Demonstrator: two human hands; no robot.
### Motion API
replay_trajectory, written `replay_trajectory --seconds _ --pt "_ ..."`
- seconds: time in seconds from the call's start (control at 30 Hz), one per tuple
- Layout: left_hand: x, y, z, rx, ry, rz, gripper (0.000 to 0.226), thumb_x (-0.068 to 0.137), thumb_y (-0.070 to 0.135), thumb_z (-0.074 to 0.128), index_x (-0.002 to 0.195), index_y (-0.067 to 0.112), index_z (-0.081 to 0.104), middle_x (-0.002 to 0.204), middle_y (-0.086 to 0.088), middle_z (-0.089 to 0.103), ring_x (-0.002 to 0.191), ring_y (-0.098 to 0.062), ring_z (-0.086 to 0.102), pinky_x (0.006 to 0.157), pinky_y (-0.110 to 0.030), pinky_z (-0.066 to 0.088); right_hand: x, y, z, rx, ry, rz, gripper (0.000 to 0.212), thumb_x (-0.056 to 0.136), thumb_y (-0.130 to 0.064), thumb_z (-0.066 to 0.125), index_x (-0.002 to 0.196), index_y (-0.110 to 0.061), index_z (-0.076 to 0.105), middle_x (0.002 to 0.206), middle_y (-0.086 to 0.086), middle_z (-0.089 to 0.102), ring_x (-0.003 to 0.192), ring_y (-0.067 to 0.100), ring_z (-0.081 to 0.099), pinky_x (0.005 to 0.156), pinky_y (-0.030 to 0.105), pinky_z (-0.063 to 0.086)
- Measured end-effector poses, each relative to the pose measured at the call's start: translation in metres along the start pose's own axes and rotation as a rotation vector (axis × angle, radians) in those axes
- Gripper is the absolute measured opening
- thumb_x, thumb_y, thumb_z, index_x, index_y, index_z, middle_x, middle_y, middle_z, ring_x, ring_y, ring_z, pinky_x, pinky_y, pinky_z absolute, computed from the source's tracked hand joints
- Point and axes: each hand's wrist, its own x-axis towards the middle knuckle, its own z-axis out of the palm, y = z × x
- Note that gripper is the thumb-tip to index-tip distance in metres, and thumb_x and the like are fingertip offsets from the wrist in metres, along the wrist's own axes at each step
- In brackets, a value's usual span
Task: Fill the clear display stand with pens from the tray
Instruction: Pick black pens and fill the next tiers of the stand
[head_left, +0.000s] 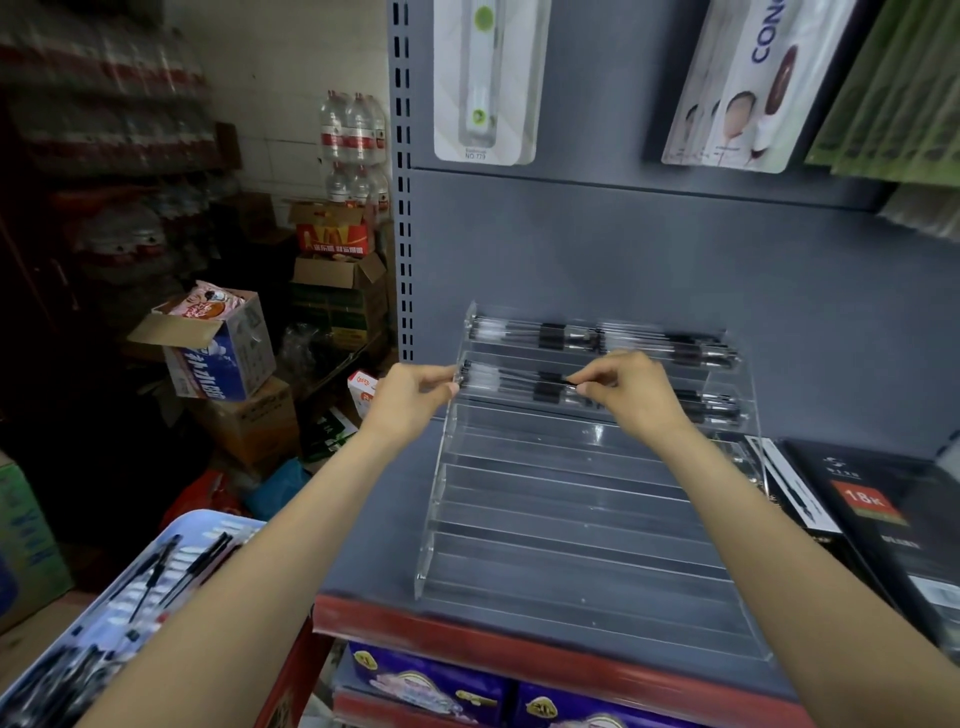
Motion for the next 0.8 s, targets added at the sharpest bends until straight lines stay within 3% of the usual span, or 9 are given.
replay_trajectory --seconds 0.1,0.2,0.4,0.47,0.57,0.67,0.8 --pt "-0.001 0.002 0.001 0.011 0.007 -0.008 0.035 0.091 0.014 0.058 0.125 0.010 0.058 0.127 -0.006 0.060 0.117 -0.020 0.055 0.104 -0.041 0.043 0.000 -0.003 -0.003 -0.004 -0.034 -0.007 0.016 0.087 -0.008 0.063 0.099 -0.010 0.073 0.098 0.006 0.069 0.080 0.010 0.056 0.080 0.017 0.041" --pt "-0.003 0.005 0.002 0.060 0.027 0.022 0.037 0.091 0.012 0.057 0.127 0.010 0.056 0.125 -0.007 0.061 0.116 -0.021 0.056 0.103 -0.035 0.043 0.000 -0.007 -0.004 -0.016 -0.066 -0.041 0.018 0.087 -0.011 0.064 0.103 -0.012 0.072 0.094 0.001 0.067 0.081 0.008 0.054 0.067 0.005 0.037" --pt "-0.008 0.013 0.010 0.404 -0.005 0.276 0.045 0.094 0.004 0.046 0.135 0.023 0.046 0.119 -0.007 0.048 0.095 -0.016 0.054 0.092 -0.024 0.042 0.004 -0.008 -0.006 -0.073 -0.110 -0.044 0.021 0.089 -0.007 0.060 0.105 -0.013 0.072 0.102 0.007 0.069 0.085 0.011 0.054 0.071 0.006 0.031" --pt "-0.007 0.014 0.010 0.476 -0.032 0.276 0.042 0.095 0.001 0.042 0.132 0.019 0.051 0.122 -0.007 0.044 0.097 -0.013 0.047 0.088 -0.017 0.036 0.007 -0.009 -0.008 -0.107 -0.138 -0.047 0.021 0.090 -0.008 0.059 0.104 -0.015 0.072 0.104 0.006 0.069 0.086 0.009 0.053 0.073 0.005 0.030" --pt "-0.004 0.016 0.010 0.513 -0.041 0.255 0.042 0.094 -0.005 0.040 0.127 0.015 0.055 0.123 -0.009 0.044 0.108 -0.021 0.050 0.094 -0.019 0.035 0.007 -0.011 -0.010 -0.125 -0.156 -0.040 0.022 0.091 -0.007 0.057 0.105 -0.015 0.072 0.106 0.004 0.070 0.091 0.009 0.058 0.080 0.009 0.035" --pt "0.001 0.017 0.010 0.526 -0.054 0.242 0.041 0.093 -0.006 0.039 0.123 0.015 0.058 0.120 -0.012 0.045 0.105 -0.026 0.052 0.093 -0.018 0.035 0.008 -0.009 -0.010 -0.107 -0.148 -0.016 0.022 0.091 -0.007 0.057 0.104 -0.016 0.072 0.104 0.006 0.071 0.090 0.014 0.062 0.075 0.009 0.037" --pt "0.005 0.018 0.010 0.516 -0.069 0.220 0.041 0.093 -0.006 0.040 0.121 0.015 0.059 0.119 -0.014 0.046 0.104 -0.028 0.052 0.092 -0.019 0.034 0.008 -0.005 -0.014 -0.074 -0.117 -0.008 0.019 0.090 -0.008 0.059 0.101 -0.014 0.073 0.104 0.004 0.071 0.087 0.007 0.055 0.074 0.010 0.035"
